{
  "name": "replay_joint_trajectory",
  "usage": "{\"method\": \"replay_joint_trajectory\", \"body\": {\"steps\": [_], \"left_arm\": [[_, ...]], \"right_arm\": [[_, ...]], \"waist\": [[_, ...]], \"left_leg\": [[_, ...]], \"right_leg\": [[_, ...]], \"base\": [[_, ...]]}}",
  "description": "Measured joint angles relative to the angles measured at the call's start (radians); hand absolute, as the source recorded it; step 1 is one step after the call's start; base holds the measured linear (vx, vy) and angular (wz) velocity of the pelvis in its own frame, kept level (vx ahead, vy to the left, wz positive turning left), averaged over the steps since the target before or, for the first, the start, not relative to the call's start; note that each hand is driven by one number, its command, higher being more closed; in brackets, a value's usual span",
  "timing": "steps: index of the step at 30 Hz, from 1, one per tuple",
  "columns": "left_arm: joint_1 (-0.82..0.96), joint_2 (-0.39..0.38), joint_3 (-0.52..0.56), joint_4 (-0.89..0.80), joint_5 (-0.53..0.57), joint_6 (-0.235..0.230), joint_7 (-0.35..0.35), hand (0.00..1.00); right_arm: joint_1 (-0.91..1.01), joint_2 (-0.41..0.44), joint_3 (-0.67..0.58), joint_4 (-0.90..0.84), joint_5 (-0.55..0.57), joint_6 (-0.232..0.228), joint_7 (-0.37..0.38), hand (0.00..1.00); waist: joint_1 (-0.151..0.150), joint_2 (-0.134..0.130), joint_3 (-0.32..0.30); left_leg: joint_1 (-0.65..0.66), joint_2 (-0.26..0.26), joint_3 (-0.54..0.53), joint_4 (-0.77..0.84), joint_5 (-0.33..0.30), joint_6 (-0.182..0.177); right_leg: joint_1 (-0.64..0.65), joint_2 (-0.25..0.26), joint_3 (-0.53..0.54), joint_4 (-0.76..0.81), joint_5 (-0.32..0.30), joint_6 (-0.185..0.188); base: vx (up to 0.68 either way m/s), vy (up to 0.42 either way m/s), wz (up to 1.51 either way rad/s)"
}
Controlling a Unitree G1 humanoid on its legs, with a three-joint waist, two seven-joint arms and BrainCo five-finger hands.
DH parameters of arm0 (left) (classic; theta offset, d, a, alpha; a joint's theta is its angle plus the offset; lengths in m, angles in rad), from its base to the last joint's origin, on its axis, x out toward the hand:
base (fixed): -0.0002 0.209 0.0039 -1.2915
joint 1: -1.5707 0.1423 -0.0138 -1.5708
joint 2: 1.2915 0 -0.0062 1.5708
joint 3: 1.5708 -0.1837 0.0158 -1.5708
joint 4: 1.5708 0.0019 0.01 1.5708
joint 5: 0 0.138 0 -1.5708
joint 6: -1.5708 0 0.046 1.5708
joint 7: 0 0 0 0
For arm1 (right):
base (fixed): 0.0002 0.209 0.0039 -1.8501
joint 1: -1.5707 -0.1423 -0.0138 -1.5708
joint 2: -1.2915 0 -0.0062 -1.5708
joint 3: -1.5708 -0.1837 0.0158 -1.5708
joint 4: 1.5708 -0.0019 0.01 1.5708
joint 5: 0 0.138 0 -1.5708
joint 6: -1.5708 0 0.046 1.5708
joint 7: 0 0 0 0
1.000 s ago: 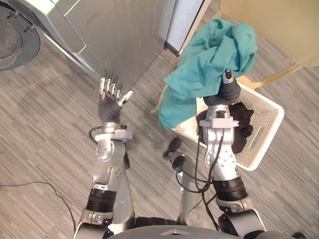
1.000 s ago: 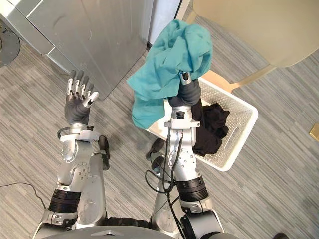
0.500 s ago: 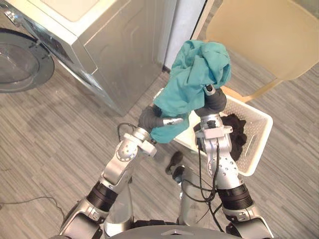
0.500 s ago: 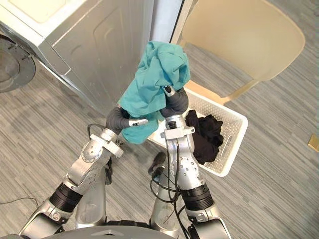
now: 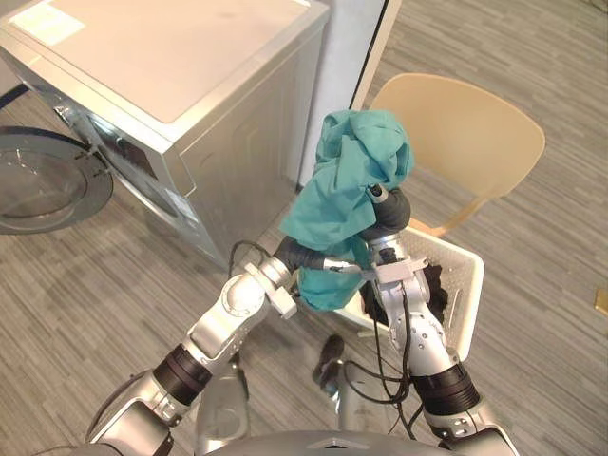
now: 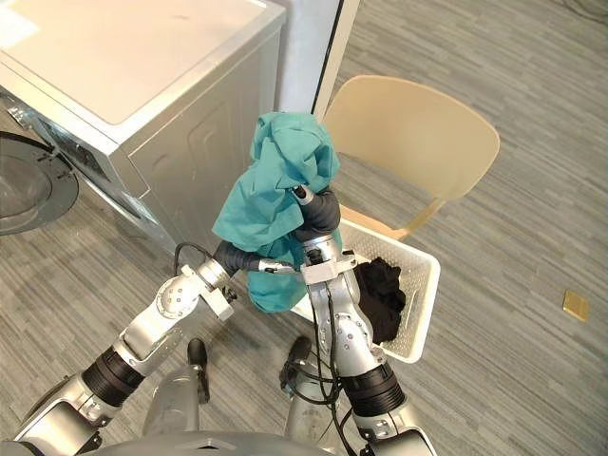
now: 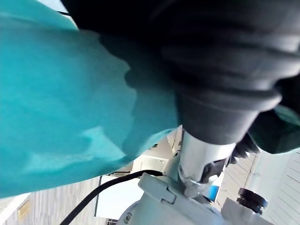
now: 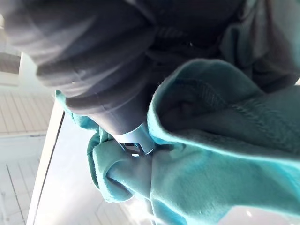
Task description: Pick up the laundry basket with both hands and put the clothes into the washing machine.
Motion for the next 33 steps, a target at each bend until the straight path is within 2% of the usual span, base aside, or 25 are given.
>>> {"method": "replay_joint_trajectory", "body": {"steps": [5, 9, 13, 14, 18, 23, 29, 33], "left_arm": [[0.016, -0.032, 0.014, 0.001, 0.0, -0.009, 0.035, 1.0], [0.037, -0.073, 0.028, 0.018, 0.001, -0.021, 0.094, 1.0], [0.074, -0.118, 0.043, 0.033, 0.002, -0.029, 0.145, 1.0], [0.091, -0.137, 0.053, 0.039, 0.024, -0.029, 0.167, 1.0], [0.104, -0.161, 0.075, 0.075, 0.054, -0.029, 0.197, 1.0], [0.124, -0.169, 0.157, 0.075, 0.082, -0.03, 0.222, 1.0], [0.161, -0.175, 0.238, 0.076, 0.103, -0.031, 0.241, 1.0], [0.161, -0.196, 0.341, 0.074, 0.111, -0.041, 0.244, 1.0]], "right_arm": [[0.011, 0.031, 0.013, -0.001, 0.011, -0.002, 0.01, 1.0], [0.035, 0.045, 0.078, -0.001, 0.013, 0.0, 0.012, 1.0], [0.085, 0.078, 0.094, -0.001, 0.066, -0.001, 0.03, 1.0], [0.1, 0.082, 0.1, -0.001, 0.077, 0.0, 0.03, 0.0], [0.153, 0.087, 0.116, 0.001, 0.077, 0.003, 0.035, 0.0], [0.214, 0.094, 0.122, 0.009, 0.064, 0.026, 0.044, 0.0], [0.263, 0.092, 0.086, 0.047, -0.036, 0.043, 0.021, 0.0], [0.286, 0.075, 0.027, 0.05, -0.09, 0.048, -0.006, 0.0]], "waist": [[-0.001, -0.007, -0.053], [0.0, -0.008, -0.078], [0.0, -0.011, -0.114], [0.0, -0.011, -0.114], [-0.001, -0.015, -0.136], [-0.004, -0.02, -0.159], [-0.009, -0.02, -0.179], [-0.01, -0.02, -0.18]], "left_leg": [[0.043, -0.011, 0.01, -0.047, 0.01, 0.003], [0.08, -0.018, 0.018, -0.081, 0.018, 0.004], [0.091, -0.024, 0.024, -0.102, 0.024, 0.006], [0.106, -0.029, 0.031, -0.117, 0.025, 0.009], [0.119, -0.033, 0.035, -0.144, 0.026, 0.008], [0.127, -0.032, 0.037, -0.17, 0.037, 0.005], [0.15, -0.04, 0.044, -0.198, 0.044, 0.005], [0.157, -0.043, 0.056, -0.2, 0.047, 0.01]], "right_leg": [[0.035, 0.006, 0.005, -0.039, 0.017, 0.008], [0.064, 0.008, 0.006, -0.063, 0.024, 0.012], [0.07, 0.01, 0.009, -0.085, 0.035, 0.018], [0.083, 0.01, 0.012, -0.101, 0.043, 0.02], [0.1, 0.02, 0.015, -0.148, 0.057, 0.022], [0.118, 0.041, 0.024, -0.201, 0.082, 0.023], [0.136, 0.045, 0.028, -0.231, 0.095, 0.025], [0.14, 0.047, 0.038, -0.244, 0.107, 0.03]], "base": [[0.06, 0.028, -0.05], [0.03, 0.017, -0.02], [0.0, 0.004, -0.02], [0.0, 0.02, -0.08], [-0.02, 0.016, -0.04], [0.02, -0.003, -0.01], [0.05, 0.007, -0.02], [0.04, 0.006, -0.08]]}}
